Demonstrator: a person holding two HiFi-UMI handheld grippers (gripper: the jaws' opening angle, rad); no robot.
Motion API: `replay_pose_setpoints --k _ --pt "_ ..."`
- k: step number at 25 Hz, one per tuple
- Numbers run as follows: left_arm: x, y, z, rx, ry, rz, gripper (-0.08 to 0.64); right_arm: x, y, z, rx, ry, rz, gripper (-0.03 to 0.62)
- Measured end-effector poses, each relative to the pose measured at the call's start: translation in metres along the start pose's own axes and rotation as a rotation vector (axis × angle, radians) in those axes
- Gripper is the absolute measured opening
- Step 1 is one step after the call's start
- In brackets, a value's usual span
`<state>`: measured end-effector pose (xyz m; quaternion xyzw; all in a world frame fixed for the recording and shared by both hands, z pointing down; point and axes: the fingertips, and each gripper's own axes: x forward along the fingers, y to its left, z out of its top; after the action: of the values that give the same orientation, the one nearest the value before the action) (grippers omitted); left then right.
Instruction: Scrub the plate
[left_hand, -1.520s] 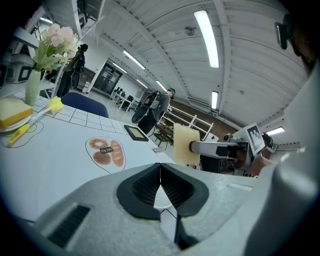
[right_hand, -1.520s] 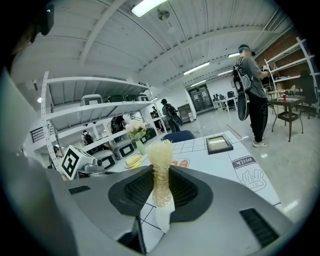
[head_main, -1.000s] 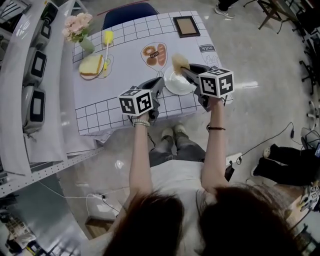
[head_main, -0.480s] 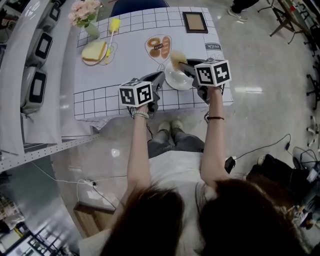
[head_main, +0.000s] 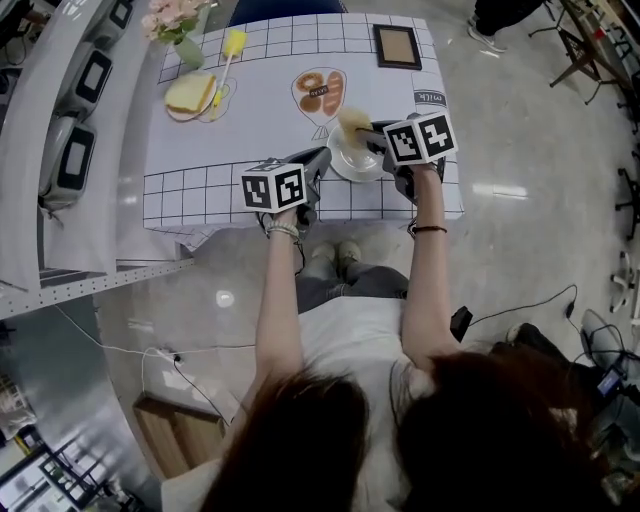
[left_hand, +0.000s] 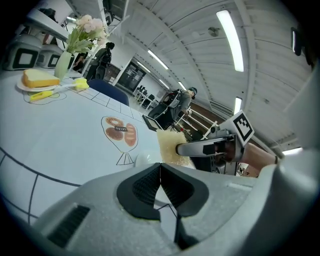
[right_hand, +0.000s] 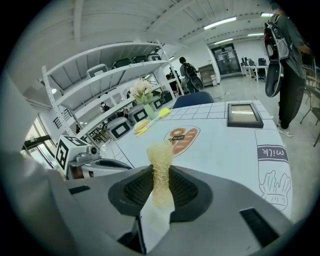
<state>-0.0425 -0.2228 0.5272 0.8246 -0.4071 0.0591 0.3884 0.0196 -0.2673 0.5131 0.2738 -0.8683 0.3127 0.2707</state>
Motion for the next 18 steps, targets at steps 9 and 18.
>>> replay_pose_setpoints --k 9,18 --pt "0.001 0.007 -0.005 -0.025 -0.014 0.041 0.011 0.017 0.001 -0.006 -0.004 0.102 0.036 0.078" --pt "0.004 0.011 -0.007 -0.031 -0.004 0.05 0.011 0.027 -0.002 -0.011 -0.026 0.169 0.03 0.078"
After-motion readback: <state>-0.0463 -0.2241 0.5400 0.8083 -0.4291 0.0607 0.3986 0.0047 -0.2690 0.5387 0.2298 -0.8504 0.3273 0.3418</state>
